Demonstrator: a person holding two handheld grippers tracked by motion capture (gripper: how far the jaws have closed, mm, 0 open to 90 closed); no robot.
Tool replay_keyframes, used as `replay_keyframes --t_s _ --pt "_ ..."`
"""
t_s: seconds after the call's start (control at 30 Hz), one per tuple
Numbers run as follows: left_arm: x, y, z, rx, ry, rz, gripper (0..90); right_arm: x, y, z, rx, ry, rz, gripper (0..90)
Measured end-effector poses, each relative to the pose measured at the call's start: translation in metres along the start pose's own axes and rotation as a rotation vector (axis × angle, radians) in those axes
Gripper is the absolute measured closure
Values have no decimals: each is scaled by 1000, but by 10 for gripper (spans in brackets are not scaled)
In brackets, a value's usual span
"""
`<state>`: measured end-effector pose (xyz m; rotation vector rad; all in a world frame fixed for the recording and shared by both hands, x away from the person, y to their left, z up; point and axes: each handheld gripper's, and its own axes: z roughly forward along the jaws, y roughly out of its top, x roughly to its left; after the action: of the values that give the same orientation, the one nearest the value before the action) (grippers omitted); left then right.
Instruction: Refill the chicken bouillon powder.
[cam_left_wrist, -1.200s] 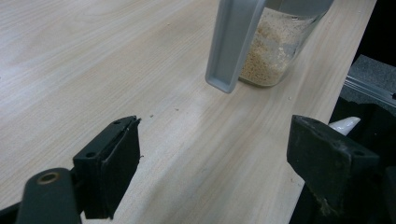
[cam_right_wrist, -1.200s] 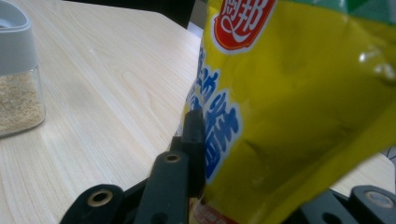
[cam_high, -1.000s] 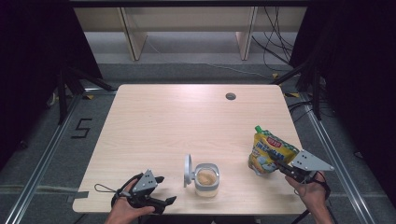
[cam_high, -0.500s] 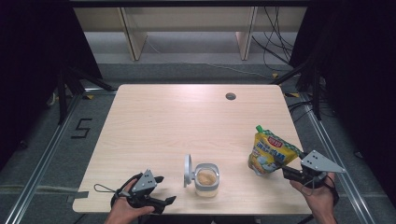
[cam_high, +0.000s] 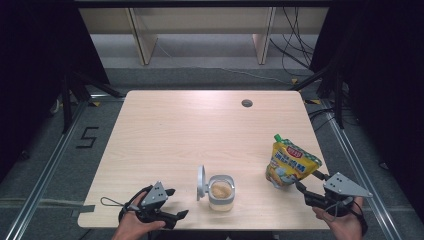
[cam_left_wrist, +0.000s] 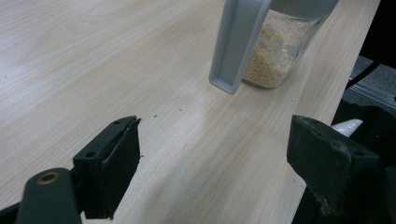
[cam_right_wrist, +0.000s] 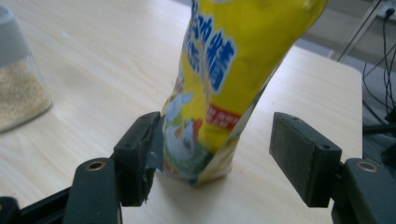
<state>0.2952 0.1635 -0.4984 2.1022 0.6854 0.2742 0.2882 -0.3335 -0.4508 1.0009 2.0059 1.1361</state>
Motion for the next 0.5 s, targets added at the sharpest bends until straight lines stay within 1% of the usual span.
replay_keyframes --t_s 0.03,0.07,0.1,0.13,0.17,0.2,0.23,0.27,0.3,0.33,0.37,0.4,0.43,0.47,0.5 --pt "0 0 0 1 1 -10 170 2 -1 -2 22 2 -5 350" --pt "-1 0 0 2 6 -27 170 0 -2 -2 21 -1 -31 343" --pt "-1 -1 2 -12 -1 -39 170 2 -3 -2 29 2 -15 339" --pt "-2 -1 1 -9 2 -34 170 6 -5 -4 50 5 22 339" --pt "-2 0 1 -11 1 -44 170 8 -6 -4 58 9 27 337" --pt "-1 0 1 -11 3 -41 170 7 -7 -3 61 14 0 333" --pt "-1 0 1 -16 0 -31 170 12 -8 -5 90 26 53 330" --pt "-1 0 1 -19 0 -31 170 12 -9 -3 85 32 24 327" --pt "-1 0 1 -18 0 -30 170 16 -9 -4 95 25 35 327" --pt "-1 0 1 -16 -5 -31 169 16 -10 -3 94 36 8 326" --pt "-2 1 2 -30 -8 -49 170 19 -10 -4 116 41 28 324" --pt "-2 1 1 -32 -9 -50 170 20 -10 -2 97 43 7 324" --pt "-1 1 2 -43 -14 -49 170 21 -10 -4 121 47 12 322" --pt "-2 1 1 -23 -9 -61 170 22 -11 -4 124 44 19 316" --pt "-2 2 0 -21 -10 -63 170 23 -11 -4 112 41 11 315"
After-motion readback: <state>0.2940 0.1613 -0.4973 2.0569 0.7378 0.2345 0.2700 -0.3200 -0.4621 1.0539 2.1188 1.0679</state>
